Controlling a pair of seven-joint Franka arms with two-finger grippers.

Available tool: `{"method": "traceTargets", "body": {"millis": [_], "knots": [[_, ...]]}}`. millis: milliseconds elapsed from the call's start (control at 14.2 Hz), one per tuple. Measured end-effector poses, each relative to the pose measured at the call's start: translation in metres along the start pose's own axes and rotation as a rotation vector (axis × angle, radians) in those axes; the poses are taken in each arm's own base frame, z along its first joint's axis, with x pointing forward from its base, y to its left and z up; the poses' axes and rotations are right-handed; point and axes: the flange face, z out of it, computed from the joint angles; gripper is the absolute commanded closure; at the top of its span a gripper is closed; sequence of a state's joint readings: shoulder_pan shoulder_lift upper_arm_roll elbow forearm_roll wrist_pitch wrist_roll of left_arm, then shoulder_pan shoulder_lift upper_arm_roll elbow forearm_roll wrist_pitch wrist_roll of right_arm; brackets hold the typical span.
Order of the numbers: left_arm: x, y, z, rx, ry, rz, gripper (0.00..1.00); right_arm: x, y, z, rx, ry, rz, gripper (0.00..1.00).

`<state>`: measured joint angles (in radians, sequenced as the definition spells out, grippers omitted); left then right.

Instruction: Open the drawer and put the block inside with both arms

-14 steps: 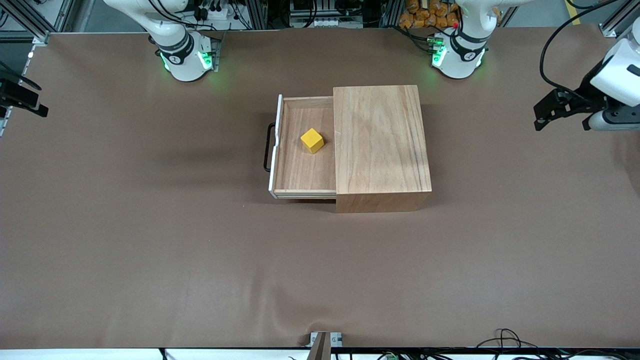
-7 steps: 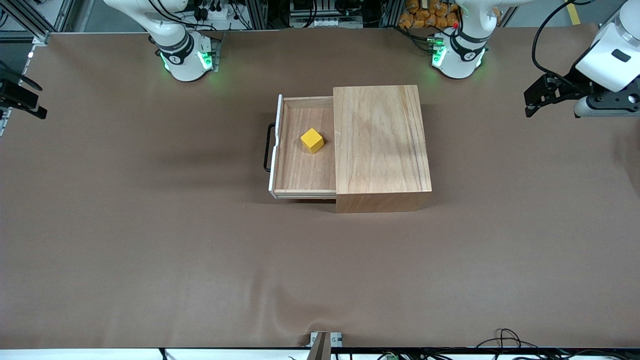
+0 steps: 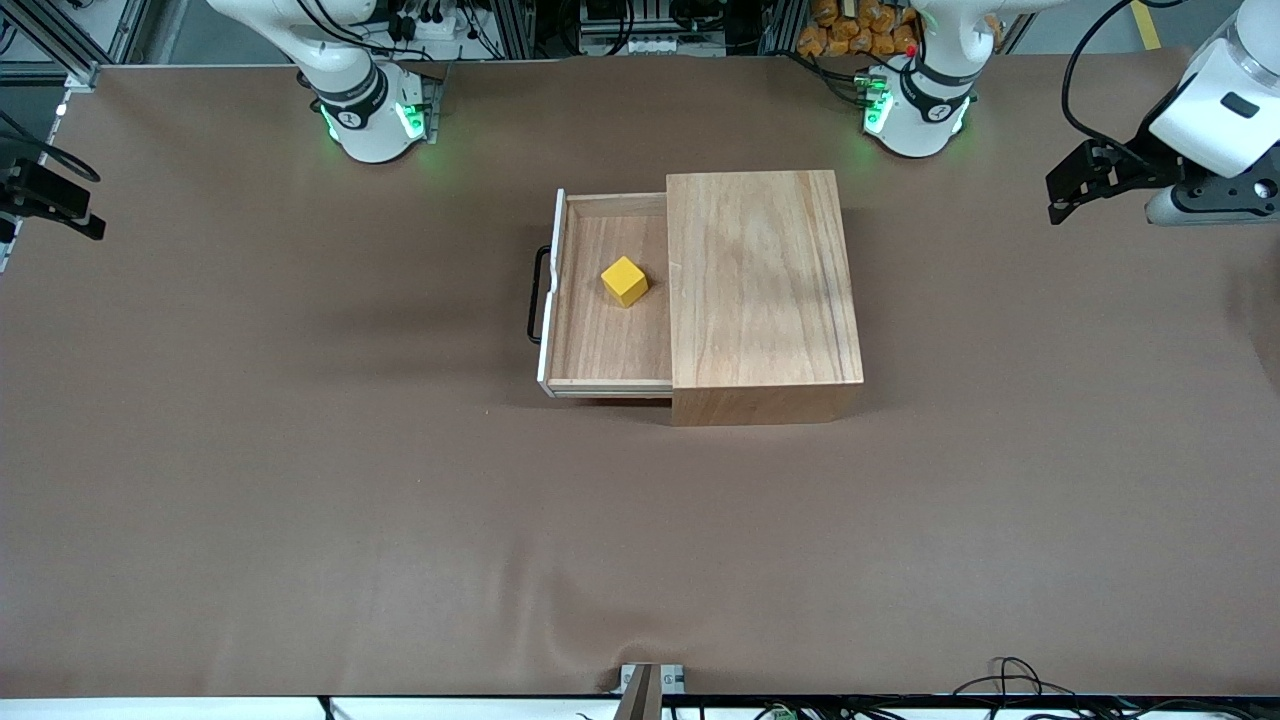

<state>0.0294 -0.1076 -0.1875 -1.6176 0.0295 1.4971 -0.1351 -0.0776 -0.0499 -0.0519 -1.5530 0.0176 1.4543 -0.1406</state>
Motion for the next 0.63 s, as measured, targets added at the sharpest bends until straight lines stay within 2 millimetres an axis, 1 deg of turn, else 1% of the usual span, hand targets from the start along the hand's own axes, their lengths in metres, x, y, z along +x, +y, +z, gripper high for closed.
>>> {"method": "traceTargets", "body": {"millis": [211,352,634], "knots": [[-0.009,0.004,0.001,-0.008,-0.005,0.002,0.0,0.0,0.001,0.0,0.0,-0.001,0.019,0.0],[-0.014,0.003,-0.003,-0.023,0.001,-0.003,0.0,-0.001,0.002,0.001,0.001,-0.008,0.043,0.0],[-0.015,-0.004,-0.013,-0.027,0.029,-0.015,0.0,-0.003,0.002,0.002,0.002,-0.023,0.077,0.0]]}}
